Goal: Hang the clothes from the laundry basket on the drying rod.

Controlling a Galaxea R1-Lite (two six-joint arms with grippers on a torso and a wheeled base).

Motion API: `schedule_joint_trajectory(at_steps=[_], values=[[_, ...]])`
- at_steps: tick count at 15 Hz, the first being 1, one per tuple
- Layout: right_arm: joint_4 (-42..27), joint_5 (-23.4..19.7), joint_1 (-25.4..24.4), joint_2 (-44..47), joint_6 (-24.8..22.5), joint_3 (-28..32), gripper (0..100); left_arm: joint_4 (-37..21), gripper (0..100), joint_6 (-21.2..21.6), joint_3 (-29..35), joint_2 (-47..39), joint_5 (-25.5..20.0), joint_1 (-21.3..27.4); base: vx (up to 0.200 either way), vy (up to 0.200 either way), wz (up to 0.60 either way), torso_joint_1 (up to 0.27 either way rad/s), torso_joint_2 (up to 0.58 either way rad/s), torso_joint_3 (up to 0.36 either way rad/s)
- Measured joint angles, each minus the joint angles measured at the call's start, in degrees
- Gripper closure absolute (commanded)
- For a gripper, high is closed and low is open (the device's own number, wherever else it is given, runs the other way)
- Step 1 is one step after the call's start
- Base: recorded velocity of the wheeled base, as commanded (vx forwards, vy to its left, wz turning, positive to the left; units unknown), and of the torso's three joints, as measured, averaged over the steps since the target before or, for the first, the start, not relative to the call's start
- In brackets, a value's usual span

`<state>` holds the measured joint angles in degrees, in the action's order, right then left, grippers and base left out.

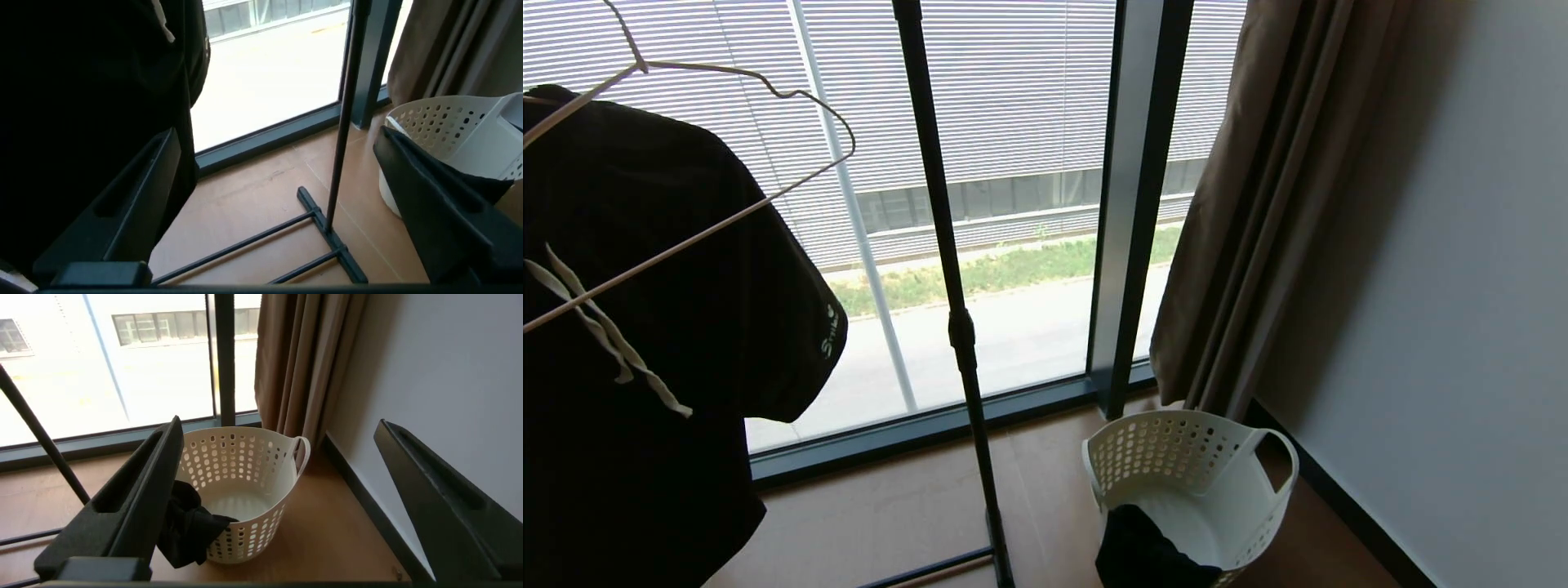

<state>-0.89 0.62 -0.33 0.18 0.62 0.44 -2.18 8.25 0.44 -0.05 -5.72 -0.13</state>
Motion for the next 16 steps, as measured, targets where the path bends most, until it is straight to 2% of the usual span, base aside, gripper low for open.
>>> schedule_joint_trajectory(at_steps=[2, 7, 12, 16], values=[[0.02, 0.0, 0.0, 0.0, 0.0, 0.05, 0, 0.11, 0, 1.07, 0.0, 0.0, -0.33, -0.02, 0.0, 0.0, 0.0, -0.016, 0.07, 0.06], [-0.09, 0.0, 0.0, 0.02, -0.02, -0.04, 0, 0.05, 0, 1.62, -0.04, 0.0, -2.99, 0.0, 0.0, 0.0, 0.0, -0.038, 0.33, 0.284], [0.0, 0.0, 0.0, 0.02, -0.09, 0.02, 0, 0.18, 0, 2.17, -0.06, 0.0, -3.08, -0.02, 0.0, 0.0, 0.0, -0.007, 0.22, 0.202], [-0.06, 0.0, 0.0, 0.02, -0.09, 0.02, 0, 0.18, 0, 2.06, -0.11, 0.0, -3.06, -0.02, 0.0, 0.0, 0.0, 0.001, 0.1, -0.061]])
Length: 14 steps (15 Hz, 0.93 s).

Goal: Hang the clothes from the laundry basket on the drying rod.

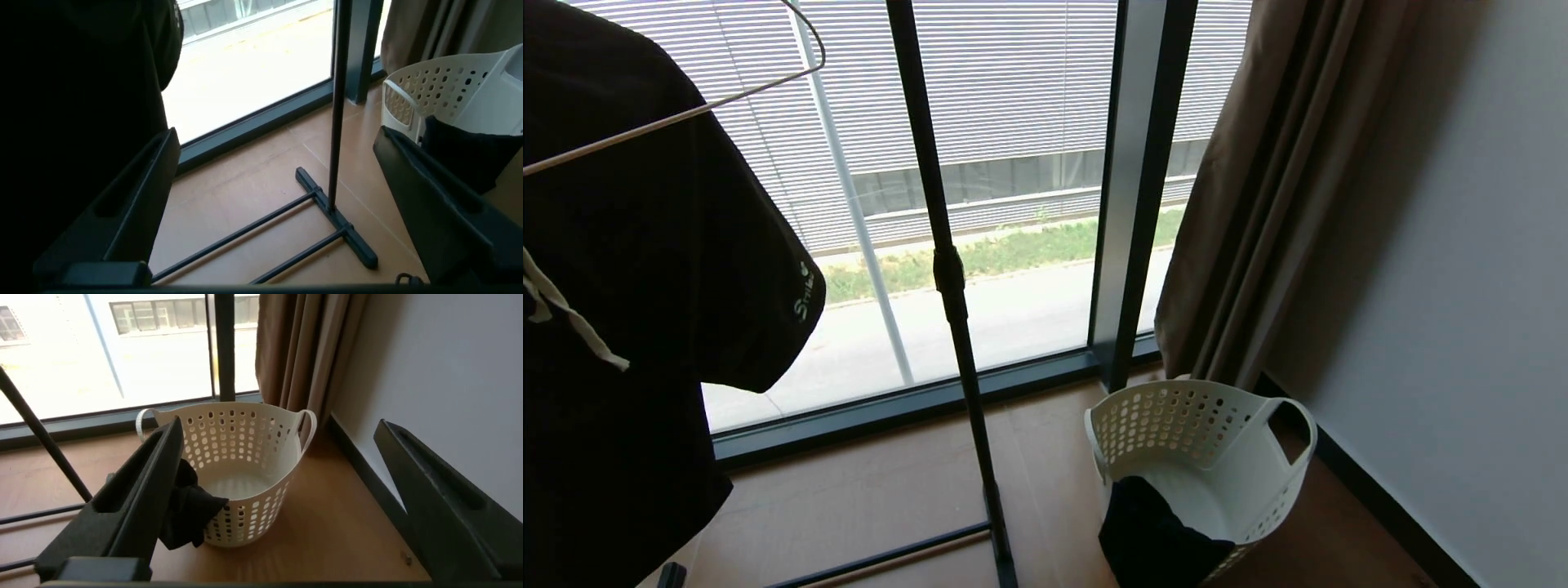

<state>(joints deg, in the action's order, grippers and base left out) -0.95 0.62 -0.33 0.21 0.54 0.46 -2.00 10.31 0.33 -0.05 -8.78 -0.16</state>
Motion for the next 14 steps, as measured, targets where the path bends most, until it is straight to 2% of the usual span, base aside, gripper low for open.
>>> schedule_joint_trajectory(at_steps=[3, 8, 14], values=[[0.0, 0.0, 0.0, -0.02, 0.0, -0.02, 0, -0.02, 0, -0.02, 0.02, 0.0, 0.0, 0.02, 0.0, 0.0, 0.0, 0.002, 0.01, -0.181], [0.02, 0.02, 0.0, -0.02, 0.06, -0.05, 0, -0.02, 0, -0.02, 0.0, 0.0, 0.0, 0.0, 0.0, 0.0, 0.0, 0.033, 0.23, 0.05], [0.06, 0.0, 0.0, -0.02, 0.3, -0.05, 0, 0.0, 0, 0.02, 0.0, 0.0, 0.0, 0.02, 0.0, 0.0, 0.0, 0.005, 0.03, -0.166]])
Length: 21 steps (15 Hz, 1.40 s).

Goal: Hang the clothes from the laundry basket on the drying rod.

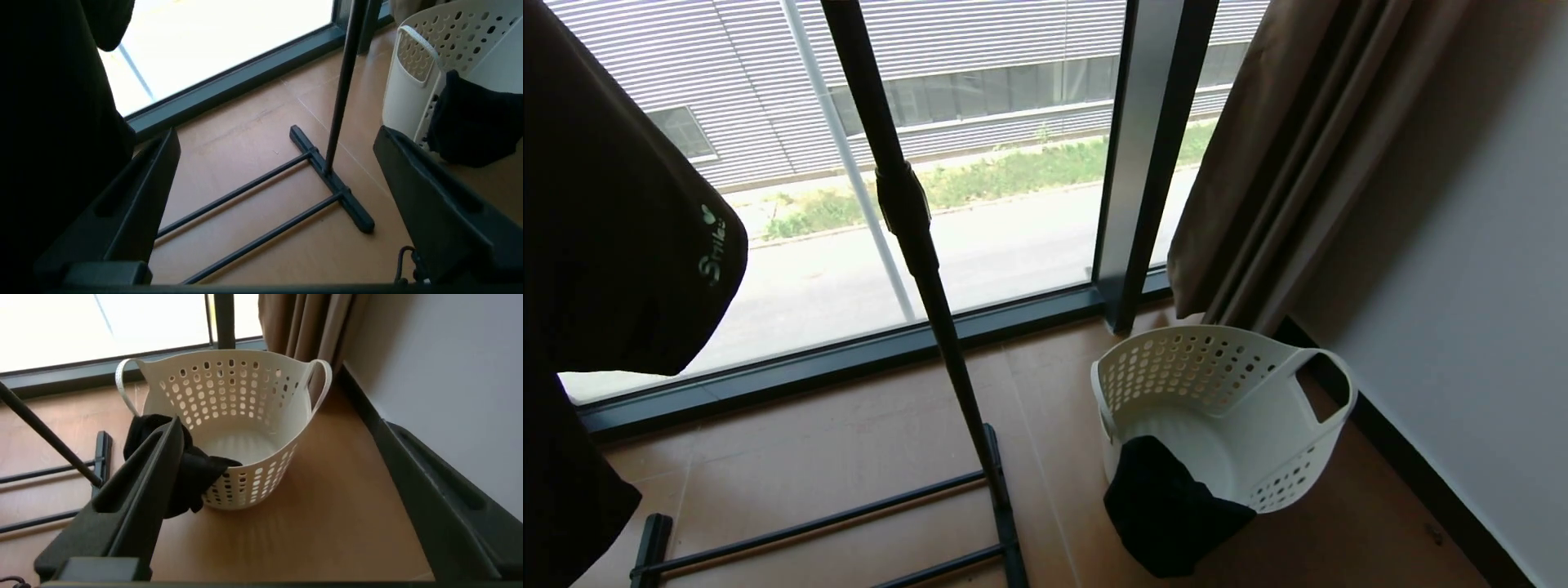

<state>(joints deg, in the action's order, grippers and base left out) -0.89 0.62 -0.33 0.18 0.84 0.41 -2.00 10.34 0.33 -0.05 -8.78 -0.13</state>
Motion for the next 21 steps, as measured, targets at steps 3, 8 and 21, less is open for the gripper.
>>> schedule_joint_trajectory(at_steps=[3, 8, 21], values=[[0.0, 0.0, 0.0, 0.0, 0.05, 0.02, 0, 0.0, 0, 0.02, 0.05, 0.0, 0.0, 0.0, 0.0, 0.0, 0.0, 0.002, 0.0, -0.194], [0.0, 0.0, 0.0, 0.0, 0.02, 0.02, 0, 0.0, 0, -0.07, 0.02, 0.0, 0.0, 0.0, 0.0, 0.0, 0.0, 0.005, 0.01, -0.198], [0.02, 0.0, 0.0, 0.0, 0.02, 0.02, 0, -0.02, 0, -1.01, 0.0, 0.02, 0.2, -0.02, 0.0, 0.0, 0.0, 0.003, 0.0, -0.19]])
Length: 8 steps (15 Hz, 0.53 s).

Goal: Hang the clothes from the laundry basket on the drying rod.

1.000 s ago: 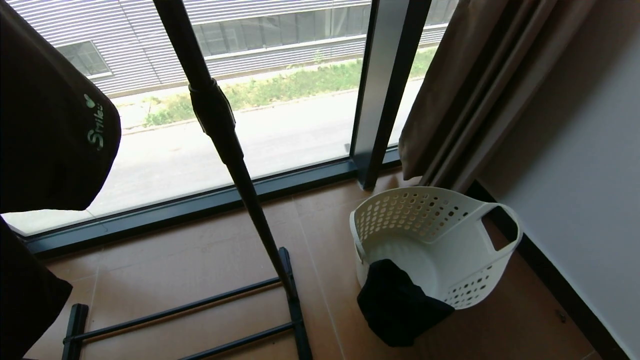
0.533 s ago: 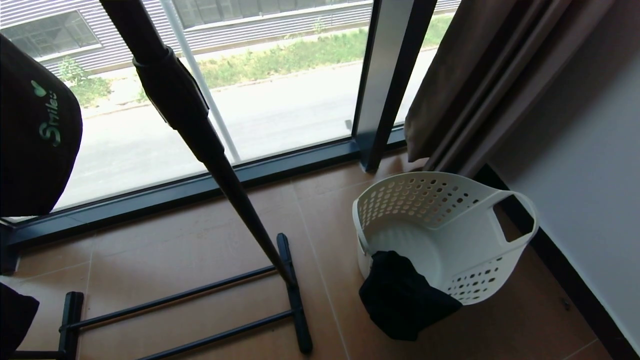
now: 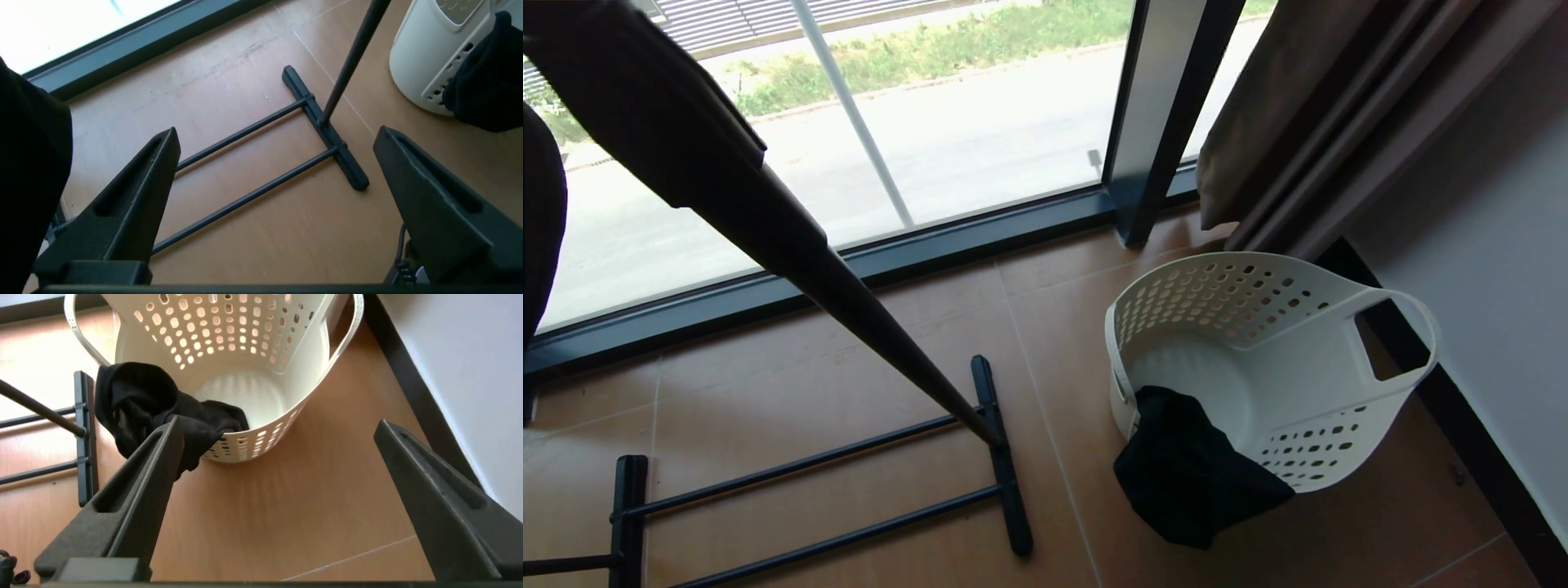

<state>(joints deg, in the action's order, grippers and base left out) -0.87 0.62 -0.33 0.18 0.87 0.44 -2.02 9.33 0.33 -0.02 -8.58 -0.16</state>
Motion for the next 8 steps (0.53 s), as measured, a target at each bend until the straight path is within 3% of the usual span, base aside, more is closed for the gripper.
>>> schedule_joint_trajectory(at_steps=[8], values=[[0.0, 0.17, 0.0, 0.0, 0.15, 0.0, 0, -0.07, 0, -1.89, 0.0, 0.0, 0.07, 0.0, 0.0, 0.0, 0.0, 0.001, 0.0, -0.008]])
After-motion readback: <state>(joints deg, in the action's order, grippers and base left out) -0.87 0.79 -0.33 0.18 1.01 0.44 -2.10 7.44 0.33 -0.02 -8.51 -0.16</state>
